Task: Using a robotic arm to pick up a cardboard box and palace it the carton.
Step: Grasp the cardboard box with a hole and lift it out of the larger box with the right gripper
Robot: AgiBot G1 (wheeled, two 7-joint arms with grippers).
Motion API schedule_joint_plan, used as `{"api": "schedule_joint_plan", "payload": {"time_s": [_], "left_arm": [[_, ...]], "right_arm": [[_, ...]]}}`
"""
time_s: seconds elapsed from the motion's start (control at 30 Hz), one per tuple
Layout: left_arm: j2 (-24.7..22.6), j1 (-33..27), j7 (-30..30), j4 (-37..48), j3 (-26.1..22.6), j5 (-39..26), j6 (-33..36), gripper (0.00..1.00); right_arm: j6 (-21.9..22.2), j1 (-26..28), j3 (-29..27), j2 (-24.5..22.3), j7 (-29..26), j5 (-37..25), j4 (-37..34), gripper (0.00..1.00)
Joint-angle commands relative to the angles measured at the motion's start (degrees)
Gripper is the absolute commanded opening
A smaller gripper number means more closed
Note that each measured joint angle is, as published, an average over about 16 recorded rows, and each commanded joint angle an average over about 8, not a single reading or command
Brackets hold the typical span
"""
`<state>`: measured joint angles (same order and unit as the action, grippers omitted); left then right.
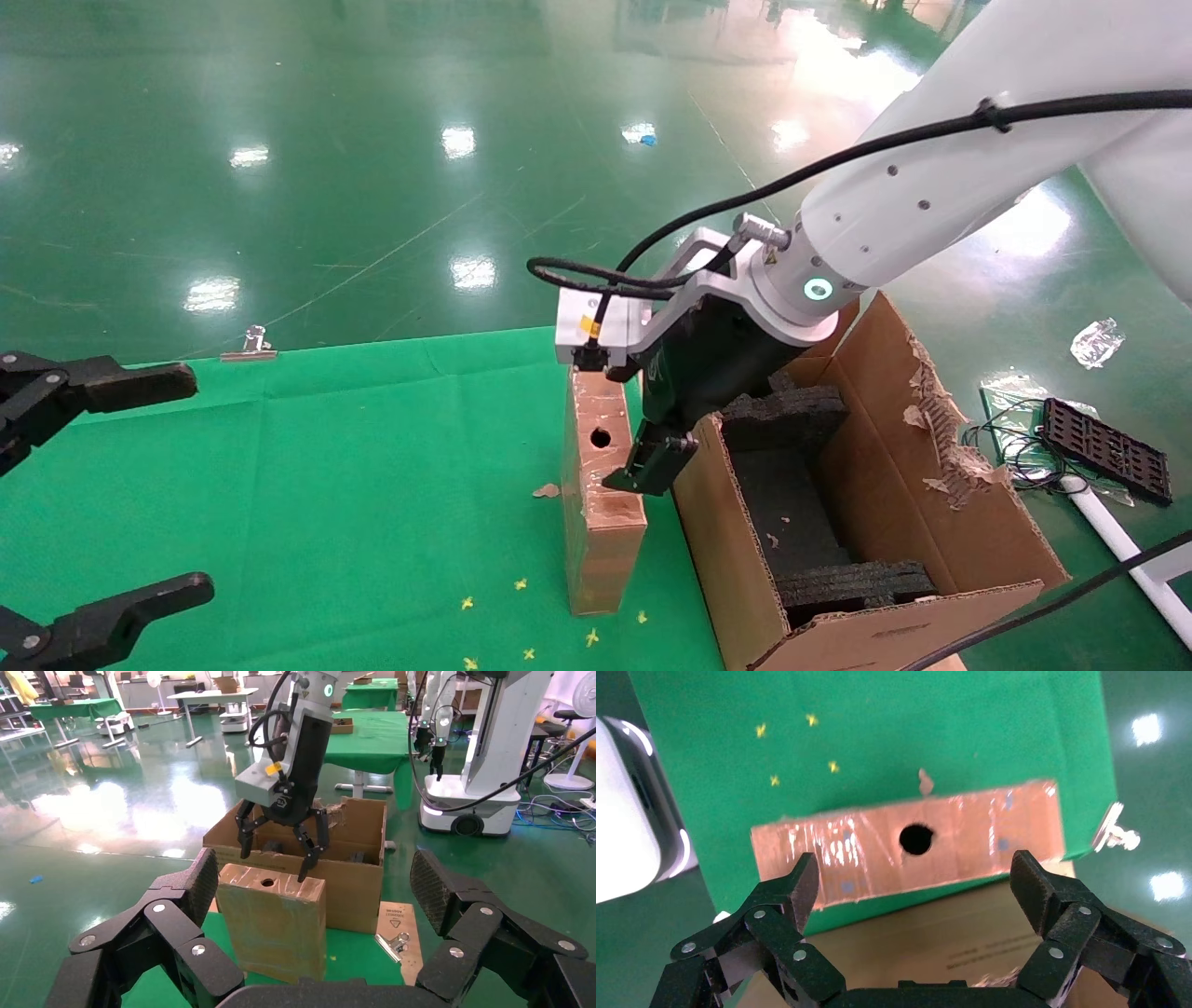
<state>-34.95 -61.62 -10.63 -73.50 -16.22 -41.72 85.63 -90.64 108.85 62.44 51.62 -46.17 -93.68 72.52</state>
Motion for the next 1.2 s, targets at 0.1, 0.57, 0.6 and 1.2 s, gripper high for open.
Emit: {"api": "schedule_joint_plan", "payload": {"time_s": [0.1,0.57,0.6,1.2], "left_arm": [[0.01,0.0,0.01,0.0,-0.02,0.01,-0.01,1.0],[0.03,-0.02,0.04,0.0,-0.08,0.05,-0.03,1.0],[0.03,-0.02,0.04,0.0,-0.08,0.05,-0.03,1.0],[0.06,-0.03,0.08,0.0,-0.15,0.11,-0.07,1.0]], "right_arm": [[0.36,1.28,3.49,0.59,-1.45,0.07,-0.59,1.0],[-0.53,8.51,10.16,5.96,-20.83,4.69,-18.58,1.0],[-0.62,9.01,11.09,6.69,-22.91,5.66,-20.96,1.0],[-0.41,9.54,26.73,18.51,-32.41,17.14,-43.34,0.88]]}}
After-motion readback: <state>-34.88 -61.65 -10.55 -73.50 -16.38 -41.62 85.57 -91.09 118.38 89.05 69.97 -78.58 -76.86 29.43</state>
